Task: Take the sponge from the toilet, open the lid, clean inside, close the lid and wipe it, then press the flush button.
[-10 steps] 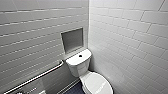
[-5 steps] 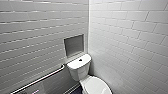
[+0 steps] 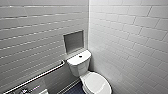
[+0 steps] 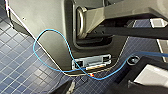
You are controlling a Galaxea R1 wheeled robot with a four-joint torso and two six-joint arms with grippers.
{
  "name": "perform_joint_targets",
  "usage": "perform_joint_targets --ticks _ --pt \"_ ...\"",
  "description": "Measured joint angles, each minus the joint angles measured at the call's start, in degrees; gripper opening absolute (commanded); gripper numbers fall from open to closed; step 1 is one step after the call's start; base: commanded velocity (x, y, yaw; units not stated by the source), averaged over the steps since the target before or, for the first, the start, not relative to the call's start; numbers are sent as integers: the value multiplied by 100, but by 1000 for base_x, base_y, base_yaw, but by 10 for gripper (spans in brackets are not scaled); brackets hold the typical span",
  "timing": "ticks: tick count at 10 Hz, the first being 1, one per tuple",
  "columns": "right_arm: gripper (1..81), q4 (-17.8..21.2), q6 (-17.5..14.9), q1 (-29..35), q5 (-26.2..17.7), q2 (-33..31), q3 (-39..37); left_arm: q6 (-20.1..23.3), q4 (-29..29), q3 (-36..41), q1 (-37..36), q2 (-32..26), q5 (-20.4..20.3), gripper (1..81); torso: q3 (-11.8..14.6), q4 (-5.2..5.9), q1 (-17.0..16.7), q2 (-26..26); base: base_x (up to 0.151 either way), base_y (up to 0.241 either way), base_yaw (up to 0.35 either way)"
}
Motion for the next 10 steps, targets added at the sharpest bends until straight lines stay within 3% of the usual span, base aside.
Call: perform_joint_targets --ticks 3,5,10 --pt "10 2 2 96 9 0 -2 0 0 0 -93 -2 -20 811 0 0 -59 618 0 0 0" --pt "10 2 0 141 21 0 -2 0 0 0 -160 -2 -63 811 138 0 -72 745 0 0 0" --pt "10 -6 0 -16 0 107 -204 0 0 -310 -5 77 -11 811 1150 0 -89 771 0 0 0"
